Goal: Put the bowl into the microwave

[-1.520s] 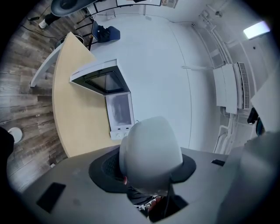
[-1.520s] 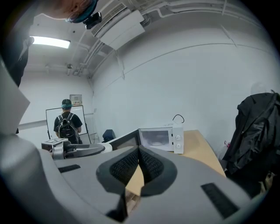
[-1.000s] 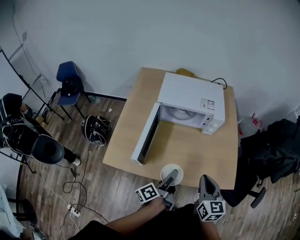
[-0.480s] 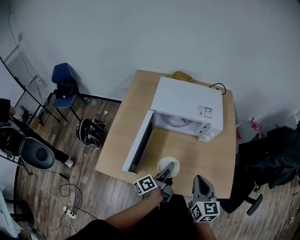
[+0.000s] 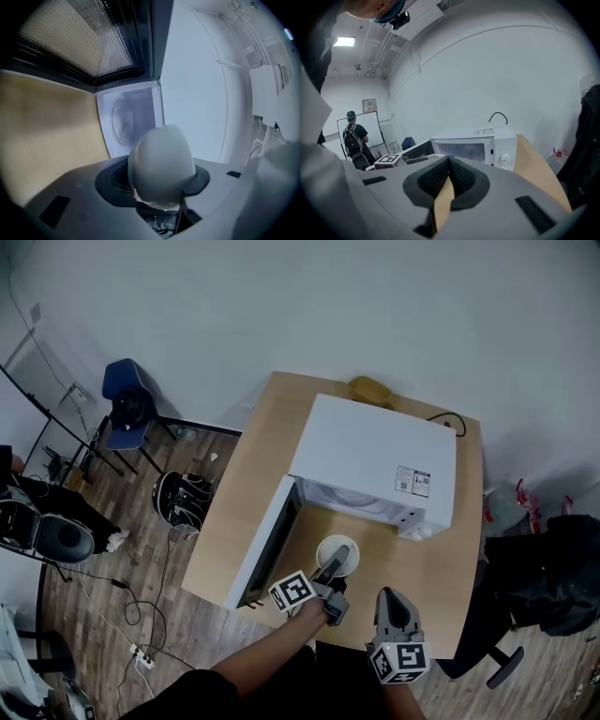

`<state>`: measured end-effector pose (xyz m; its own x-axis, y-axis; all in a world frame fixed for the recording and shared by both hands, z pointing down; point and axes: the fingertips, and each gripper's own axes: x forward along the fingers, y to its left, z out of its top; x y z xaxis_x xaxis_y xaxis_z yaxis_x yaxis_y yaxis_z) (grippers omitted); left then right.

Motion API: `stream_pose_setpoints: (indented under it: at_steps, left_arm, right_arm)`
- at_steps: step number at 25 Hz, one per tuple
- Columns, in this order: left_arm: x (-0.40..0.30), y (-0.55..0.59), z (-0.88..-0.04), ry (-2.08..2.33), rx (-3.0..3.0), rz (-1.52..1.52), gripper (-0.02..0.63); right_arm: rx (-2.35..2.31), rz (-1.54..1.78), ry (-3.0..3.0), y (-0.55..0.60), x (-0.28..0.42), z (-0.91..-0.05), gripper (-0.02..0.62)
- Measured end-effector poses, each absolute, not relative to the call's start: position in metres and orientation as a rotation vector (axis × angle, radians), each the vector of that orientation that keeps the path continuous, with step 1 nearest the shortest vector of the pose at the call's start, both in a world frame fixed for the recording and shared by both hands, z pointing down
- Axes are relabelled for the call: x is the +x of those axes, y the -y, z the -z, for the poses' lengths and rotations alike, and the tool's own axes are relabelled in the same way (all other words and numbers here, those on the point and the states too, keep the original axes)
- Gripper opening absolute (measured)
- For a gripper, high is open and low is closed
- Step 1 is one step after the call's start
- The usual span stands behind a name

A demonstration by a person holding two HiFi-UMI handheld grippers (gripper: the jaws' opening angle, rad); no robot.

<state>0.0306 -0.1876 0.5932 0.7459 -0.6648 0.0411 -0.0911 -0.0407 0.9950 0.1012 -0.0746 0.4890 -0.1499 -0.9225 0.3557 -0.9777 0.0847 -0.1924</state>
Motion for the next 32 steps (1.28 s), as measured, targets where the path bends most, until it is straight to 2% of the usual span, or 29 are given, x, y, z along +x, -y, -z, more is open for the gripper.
stream_pose_setpoints:
  at_steps: [11,32]
  left_arm:
    - [0.056,0.281,-0.640,0.697,1.516,0.612,0.210]
    - [0.106,0.388,-0.687,0.730,1.465,0.568,0.210]
  right_arm:
    - [1.915,-0.605,2.160,0.140,0.149,-0.513,0.059]
    - [1.902,-0.747,2.039,0.135,0.198,-0.557,0.058]
